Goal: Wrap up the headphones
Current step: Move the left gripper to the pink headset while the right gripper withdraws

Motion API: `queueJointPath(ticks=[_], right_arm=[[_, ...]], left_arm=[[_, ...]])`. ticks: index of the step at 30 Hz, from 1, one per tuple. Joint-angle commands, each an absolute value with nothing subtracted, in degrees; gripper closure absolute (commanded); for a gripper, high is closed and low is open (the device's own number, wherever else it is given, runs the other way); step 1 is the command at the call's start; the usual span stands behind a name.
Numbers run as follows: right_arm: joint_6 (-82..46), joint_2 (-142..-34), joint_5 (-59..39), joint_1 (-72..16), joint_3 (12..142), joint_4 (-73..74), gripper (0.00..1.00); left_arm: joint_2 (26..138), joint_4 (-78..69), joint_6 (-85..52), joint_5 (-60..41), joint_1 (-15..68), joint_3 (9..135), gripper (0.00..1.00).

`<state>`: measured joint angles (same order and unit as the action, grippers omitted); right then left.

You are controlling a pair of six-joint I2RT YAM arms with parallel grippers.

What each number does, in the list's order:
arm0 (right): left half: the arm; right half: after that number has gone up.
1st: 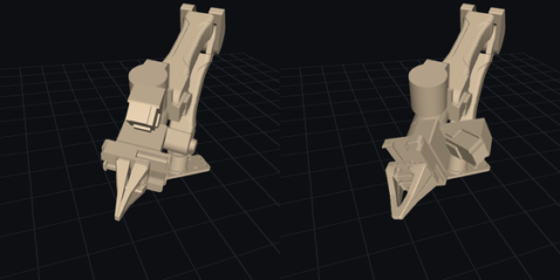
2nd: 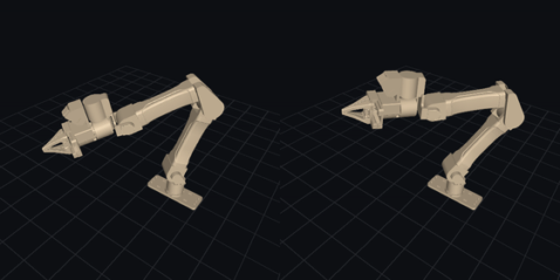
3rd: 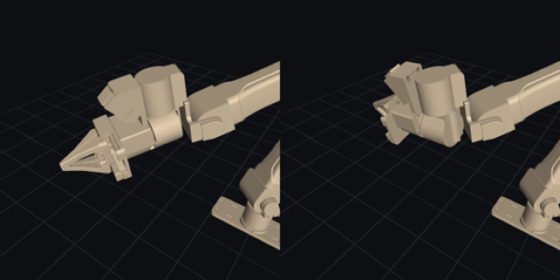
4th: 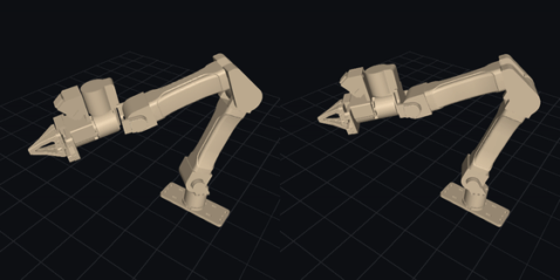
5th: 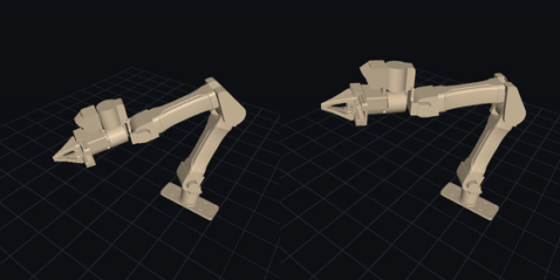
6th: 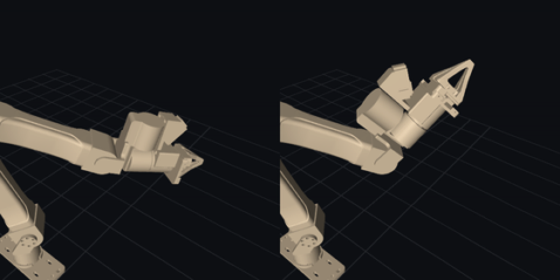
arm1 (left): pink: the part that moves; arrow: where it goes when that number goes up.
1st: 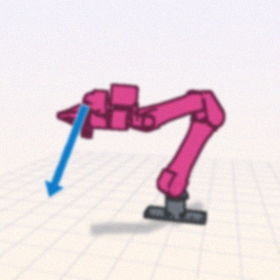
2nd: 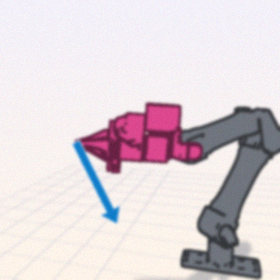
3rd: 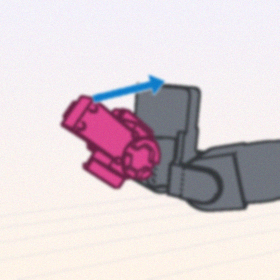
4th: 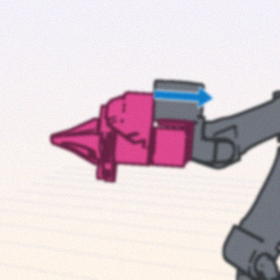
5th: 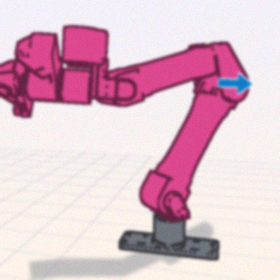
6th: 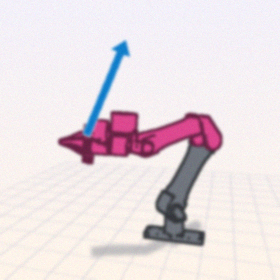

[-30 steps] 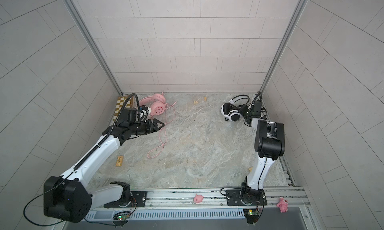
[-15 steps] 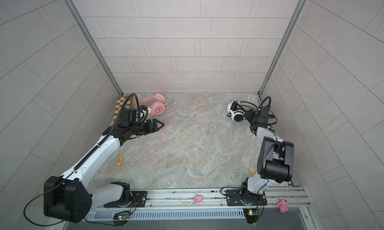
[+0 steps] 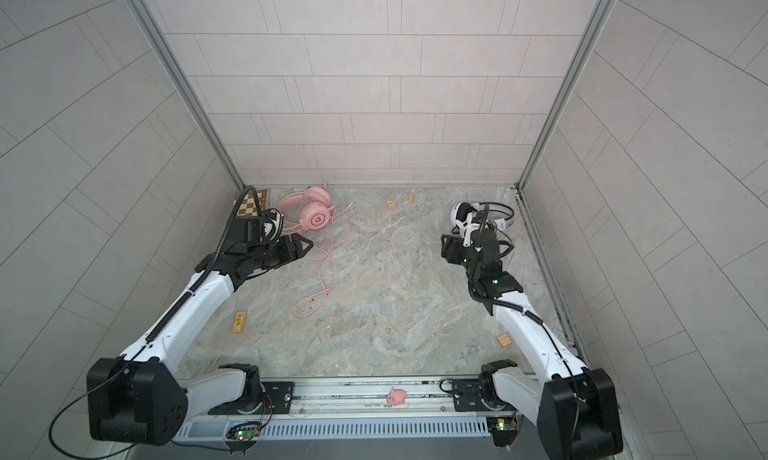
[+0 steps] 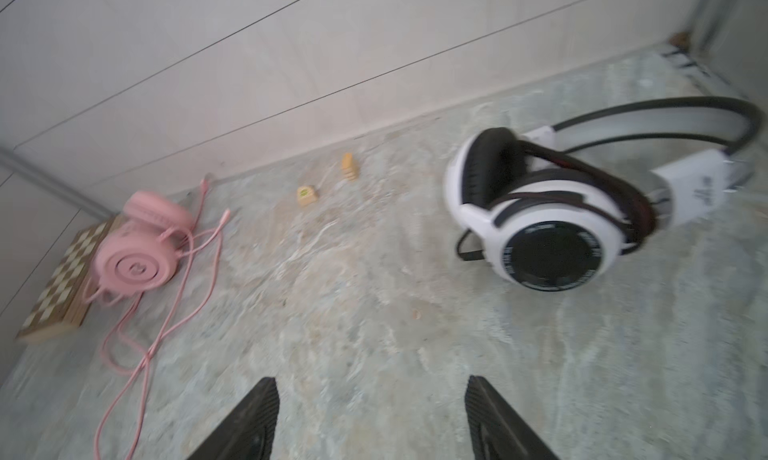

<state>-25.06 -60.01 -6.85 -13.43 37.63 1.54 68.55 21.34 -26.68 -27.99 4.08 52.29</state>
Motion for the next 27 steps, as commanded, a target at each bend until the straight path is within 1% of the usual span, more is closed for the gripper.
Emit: queueJointPath(ticks=[1, 4, 7, 9, 11, 16, 20, 22, 27], right_arm=[[-20.0, -60.0, -3.3, -21.2, 35.8, 1.9, 0.29], [-18.0, -62.8, -1.8, -26.9, 33.0, 4.1, 0.31], [-16.4, -65.9, 0.0, -31.5, 31.7, 7.3, 0.32], [-15.5, -67.4, 1.6, -34.2, 30.3, 10.2, 0.32], [-15.6, -68.4, 2.2, -35.8, 29.0, 13.2, 0.32], [-16.6, -70.5, 2.2, -36.9, 27.9, 15.6, 0.32], [-17.1, -71.6, 1.9, -36.8, 28.3, 15.6, 0.32], [-17.4, -71.8, 1.5, -36.9, 28.1, 16.0, 0.32], [-18.0, -72.3, 0.9, -36.9, 28.4, 16.3, 0.32]], left_arm=[[67.7, 22.4, -26.7, -21.4, 3.6, 51.8, 0.26], [69.5, 24.1, -27.5, -17.4, 3.4, 52.8, 0.26], [72.1, 23.8, -28.2, -17.1, 3.3, 54.0, 0.27], [73.9, 23.3, -28.6, -17.1, 3.0, 55.1, 0.28], [75.9, 23.2, -29.0, -16.7, 2.7, 56.5, 0.29], [83.9, 26.6, -28.3, -15.0, 0.1, 64.0, 0.29], [93.3, 28.7, -30.7, -13.0, -3.6, 70.6, 0.28], [98.5, 30.8, -32.6, -11.4, -4.4, 75.2, 0.27], [112.9, 42.4, -35.6, -6.8, -4.2, 92.1, 0.22]])
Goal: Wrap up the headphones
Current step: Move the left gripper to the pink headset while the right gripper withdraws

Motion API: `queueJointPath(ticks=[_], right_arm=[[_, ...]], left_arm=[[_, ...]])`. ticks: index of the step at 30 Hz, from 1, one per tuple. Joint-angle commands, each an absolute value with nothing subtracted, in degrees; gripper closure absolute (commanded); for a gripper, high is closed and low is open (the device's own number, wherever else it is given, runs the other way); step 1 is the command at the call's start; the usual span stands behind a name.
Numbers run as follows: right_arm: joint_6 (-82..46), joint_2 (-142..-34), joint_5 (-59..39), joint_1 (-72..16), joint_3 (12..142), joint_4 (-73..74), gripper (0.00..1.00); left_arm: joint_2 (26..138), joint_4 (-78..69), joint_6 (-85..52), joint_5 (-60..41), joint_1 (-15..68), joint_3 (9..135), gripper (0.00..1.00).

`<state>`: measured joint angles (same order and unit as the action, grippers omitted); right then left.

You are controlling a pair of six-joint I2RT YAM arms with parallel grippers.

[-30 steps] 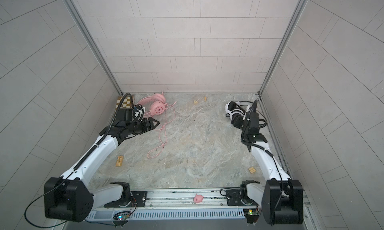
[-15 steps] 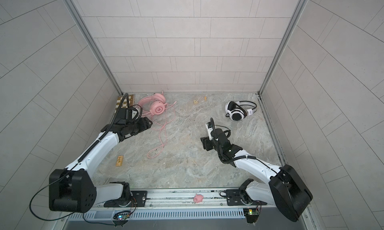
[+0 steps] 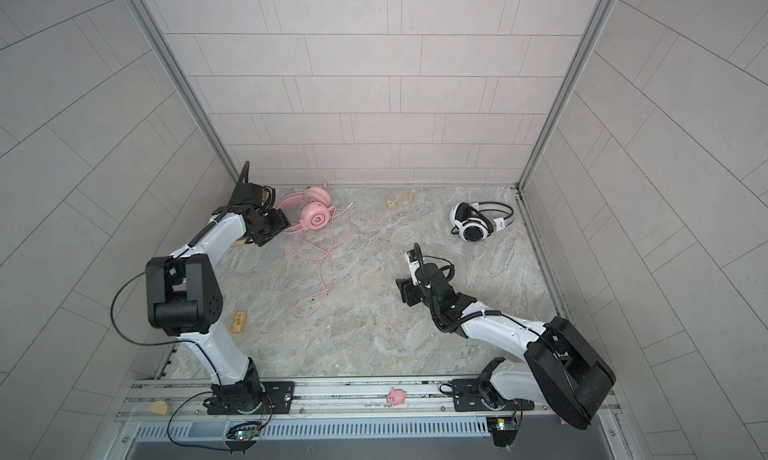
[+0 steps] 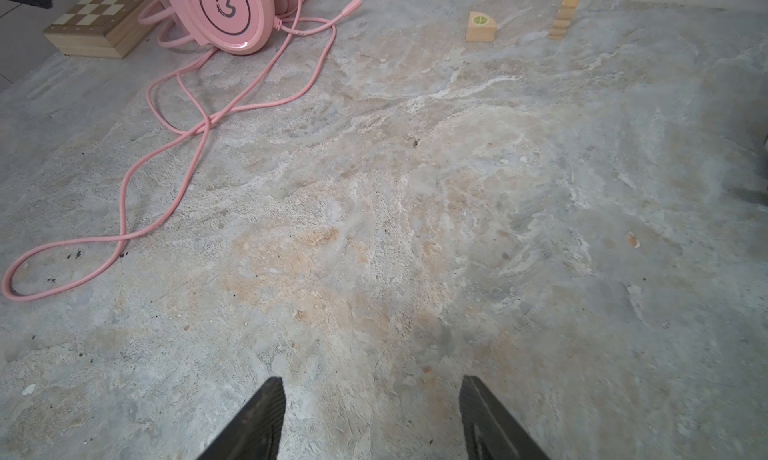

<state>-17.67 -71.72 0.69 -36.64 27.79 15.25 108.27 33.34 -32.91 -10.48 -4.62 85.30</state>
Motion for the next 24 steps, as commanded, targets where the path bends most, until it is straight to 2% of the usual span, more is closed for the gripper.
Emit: queueJointPath(ticks=[1, 7, 8, 9, 17, 24], right_arm=[[-18.0, -72.4, 0.9, -37.0, 28.5, 16.3, 0.32], [-18.1, -72.9, 0.8, -37.0, 28.7, 16.3, 0.32], [-18.1, -73.1, 0.9, -36.9, 28.8, 16.3, 0.32], [-18.1, -73.2, 0.7, -37.0, 28.9, 16.4, 0.32], [-18.3, -75.2, -0.2, -37.0, 29.8, 16.5, 0.32], [-18.4, -76.3, -0.8, -37.0, 30.4, 16.7, 0.32]], left_arm=[[114.8, 43.8, -35.8, -6.7, -4.1, 94.4, 0.22], [122.8, 49.9, -37.0, 1.2, -4.1, 104.6, 0.19], [123.6, 49.5, -37.4, 1.7, -4.1, 105.0, 0.12], [124.7, 49.1, -37.8, 1.4, -4.2, 105.7, 0.11], [132.8, 49.5, -40.4, -3.0, -4.1, 113.9, 0.11], [133.2, 47.9, -41.1, -1.8, -4.0, 114.1, 0.11]])
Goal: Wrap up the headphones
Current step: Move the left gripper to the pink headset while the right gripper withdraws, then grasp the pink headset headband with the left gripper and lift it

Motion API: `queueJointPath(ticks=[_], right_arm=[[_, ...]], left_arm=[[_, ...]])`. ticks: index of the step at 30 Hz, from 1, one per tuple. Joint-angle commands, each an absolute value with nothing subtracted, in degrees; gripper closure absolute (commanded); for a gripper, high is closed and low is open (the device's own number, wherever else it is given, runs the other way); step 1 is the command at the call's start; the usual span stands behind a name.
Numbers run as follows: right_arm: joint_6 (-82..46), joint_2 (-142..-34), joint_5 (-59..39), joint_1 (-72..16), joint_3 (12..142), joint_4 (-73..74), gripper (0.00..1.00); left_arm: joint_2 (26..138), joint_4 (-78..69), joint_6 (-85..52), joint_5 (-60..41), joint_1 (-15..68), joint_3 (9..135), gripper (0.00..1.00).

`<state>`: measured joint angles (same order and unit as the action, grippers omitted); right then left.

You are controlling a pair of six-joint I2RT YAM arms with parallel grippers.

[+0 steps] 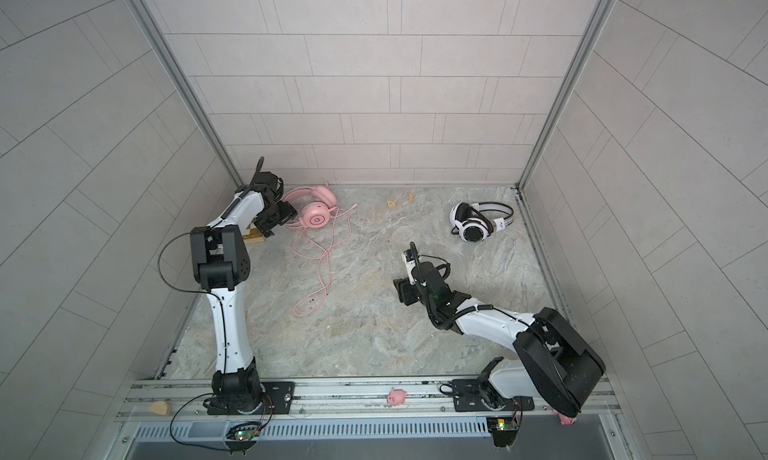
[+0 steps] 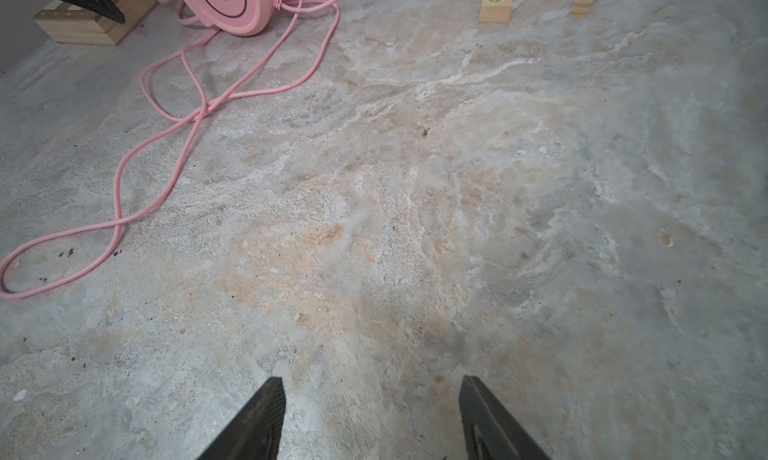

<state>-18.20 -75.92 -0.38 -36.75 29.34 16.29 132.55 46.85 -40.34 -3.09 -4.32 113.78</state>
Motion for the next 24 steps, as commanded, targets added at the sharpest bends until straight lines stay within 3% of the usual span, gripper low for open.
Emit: queueJointPath(ticks=[1, 13, 24], right_arm=[[-18.5, -76.4, -0.8, -37.0, 30.5, 16.7, 0.32], [-19.5, -79.4, -3.0, -36.9, 32.3, 17.5, 0.32], [-18.8, -80.7, -2.5, -36.9, 33.7, 16.6, 0.33]], left_arm=[[132.4, 46.5, -41.2, -1.8, -4.0, 113.1, 0.11], [128.2, 37.6, -40.3, -1.7, -3.3, 109.4, 0.11], [140.3, 44.1, -41.2, -1.7, -3.3, 120.9, 0.12]])
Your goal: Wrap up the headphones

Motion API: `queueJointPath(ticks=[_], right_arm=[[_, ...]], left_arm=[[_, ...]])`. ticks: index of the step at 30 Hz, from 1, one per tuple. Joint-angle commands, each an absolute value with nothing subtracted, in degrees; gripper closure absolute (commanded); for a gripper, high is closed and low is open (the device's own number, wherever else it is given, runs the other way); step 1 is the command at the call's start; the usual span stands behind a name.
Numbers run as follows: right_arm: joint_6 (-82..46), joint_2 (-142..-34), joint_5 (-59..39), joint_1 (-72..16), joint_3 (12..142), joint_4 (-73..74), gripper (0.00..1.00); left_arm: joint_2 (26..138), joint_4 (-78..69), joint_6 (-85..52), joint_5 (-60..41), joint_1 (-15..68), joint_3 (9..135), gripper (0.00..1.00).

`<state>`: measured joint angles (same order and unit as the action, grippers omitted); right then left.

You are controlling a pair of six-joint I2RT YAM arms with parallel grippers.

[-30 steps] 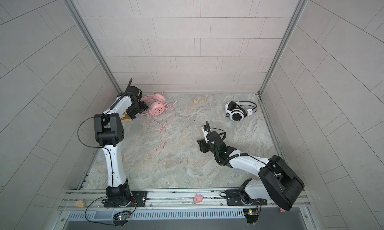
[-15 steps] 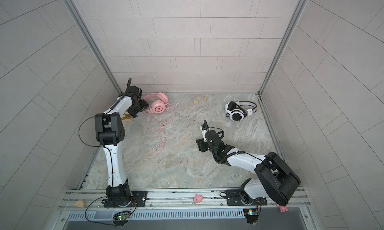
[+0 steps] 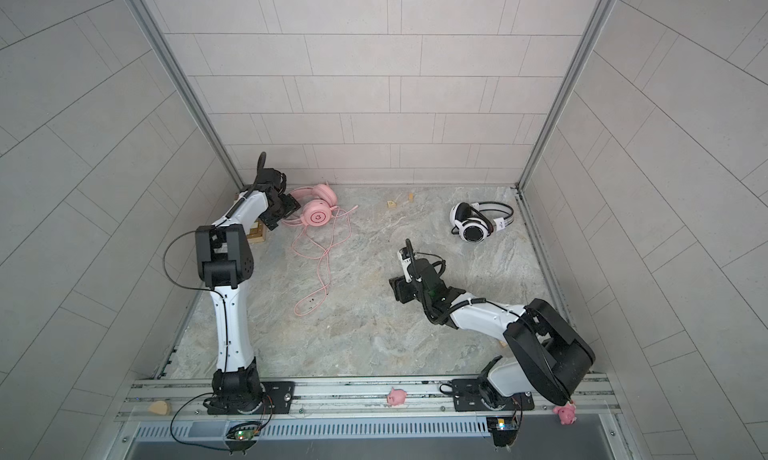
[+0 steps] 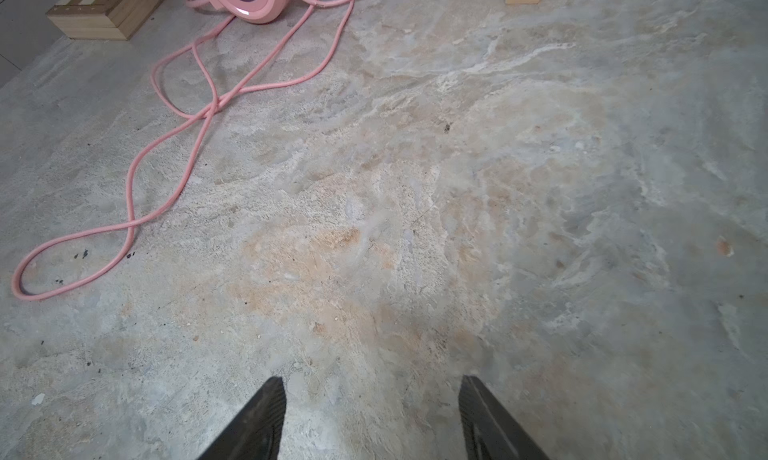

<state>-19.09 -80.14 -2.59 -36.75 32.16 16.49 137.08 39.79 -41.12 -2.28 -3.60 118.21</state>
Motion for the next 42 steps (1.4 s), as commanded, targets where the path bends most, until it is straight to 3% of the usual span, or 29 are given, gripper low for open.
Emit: queueJointPath(ticks=[1, 3, 6, 10, 12, 14, 22, 33, 40, 41, 42], right_arm=[[-18.8, -80.9, -2.3, -37.0, 33.8, 16.6, 0.33], [-18.7, -81.2, -2.2, -37.0, 34.1, 16.5, 0.33], [-18.7, -81.6, -2.6, -37.0, 34.4, 16.7, 0.33], [-18.7, -81.9, -2.6, -37.0, 34.6, 16.3, 0.33], [-18.6, -81.7, -2.5, -36.9, 34.6, 16.2, 0.33], [-18.5, -81.5, -2.3, -36.9, 34.6, 16.2, 0.33], [-18.4, -81.2, -2.0, -37.0, 34.7, 15.6, 0.33], [-19.6, -80.1, -3.5, -36.8, 34.3, 15.6, 0.33], [-22.4, -73.5, -8.1, -36.7, 31.8, 18.7, 0.24], [-23.3, -71.9, -7.7, -36.7, 32.2, 17.8, 0.19], [-24.4, -70.0, -7.1, -36.7, 33.2, 16.4, 0.02]], left_arm=[[141.0, 44.1, -41.2, -2.1, -3.4, 121.2, 0.12], [141.7, 43.4, -41.2, -3.4, -3.4, 121.0, 0.15], [142.0, 42.7, -40.6, -4.5, -3.5, 120.5, 0.26], [140.7, 41.1, -38.1, -6.0, -3.4, 119.1, 0.53], [139.6, 40.6, -37.2, -6.2, -3.5, 118.1, 0.58], [137.8, 39.5, -35.9, -6.6, -3.5, 116.3, 0.70], [125.1, 32.9, -31.7, -7.9, -3.3, 105.9, 0.91], [99.7, 21.0, -28.8, -8.5, -1.9, 83.6, 0.98], [87.6, 16.5, -23.0, -3.5, 4.4, 74.1, 0.99], [86.9, 15.9, -22.4, -2.9, 5.5, 73.5, 0.99], [86.2, 16.0, -21.4, -1.2, 7.3, 73.1, 0.99]])
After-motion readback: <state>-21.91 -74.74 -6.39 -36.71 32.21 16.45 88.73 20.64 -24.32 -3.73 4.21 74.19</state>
